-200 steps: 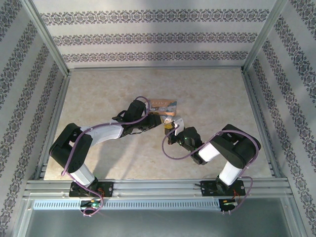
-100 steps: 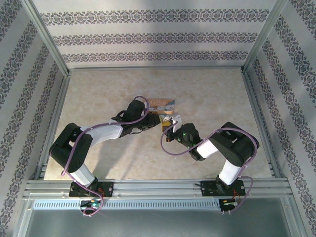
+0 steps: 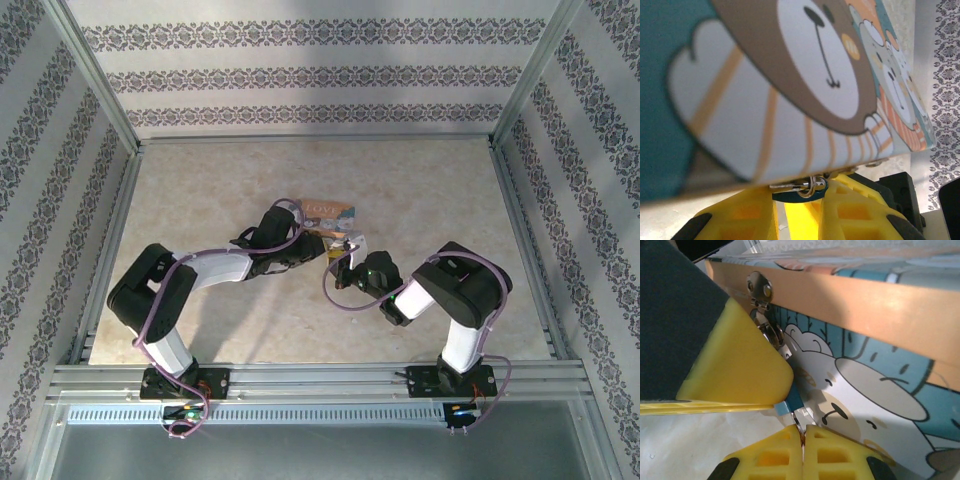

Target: Unlock a padlock with a key

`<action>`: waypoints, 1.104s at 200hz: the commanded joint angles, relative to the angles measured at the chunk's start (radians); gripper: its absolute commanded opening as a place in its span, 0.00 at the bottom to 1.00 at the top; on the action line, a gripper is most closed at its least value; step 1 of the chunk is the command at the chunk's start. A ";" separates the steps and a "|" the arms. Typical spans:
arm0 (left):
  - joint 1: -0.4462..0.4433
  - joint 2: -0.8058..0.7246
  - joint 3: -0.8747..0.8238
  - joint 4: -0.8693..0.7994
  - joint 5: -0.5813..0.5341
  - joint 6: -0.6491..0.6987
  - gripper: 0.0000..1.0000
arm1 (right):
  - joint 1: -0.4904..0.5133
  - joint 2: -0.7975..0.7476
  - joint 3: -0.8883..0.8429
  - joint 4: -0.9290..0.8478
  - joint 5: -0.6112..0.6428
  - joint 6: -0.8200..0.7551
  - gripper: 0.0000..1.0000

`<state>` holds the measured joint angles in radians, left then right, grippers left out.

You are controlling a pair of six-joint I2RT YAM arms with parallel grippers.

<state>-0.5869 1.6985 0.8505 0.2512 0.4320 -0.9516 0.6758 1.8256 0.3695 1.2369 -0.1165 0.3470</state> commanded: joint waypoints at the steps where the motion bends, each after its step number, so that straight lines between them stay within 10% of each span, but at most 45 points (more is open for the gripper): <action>1: -0.019 0.015 -0.018 0.065 0.065 -0.013 0.20 | 0.016 0.044 0.030 0.134 0.054 0.089 0.00; 92: 0.020 0.021 -0.078 0.129 0.050 -0.026 0.29 | 0.062 0.106 0.002 0.148 0.156 0.182 0.00; 221: 0.204 -0.384 -0.262 0.031 0.036 0.018 0.73 | 0.104 0.070 -0.018 0.147 0.152 0.202 0.00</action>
<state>-0.4351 1.3937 0.6174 0.3271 0.4530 -0.9504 0.7578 1.9270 0.3672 1.3220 0.0330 0.5293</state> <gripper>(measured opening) 0.726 0.051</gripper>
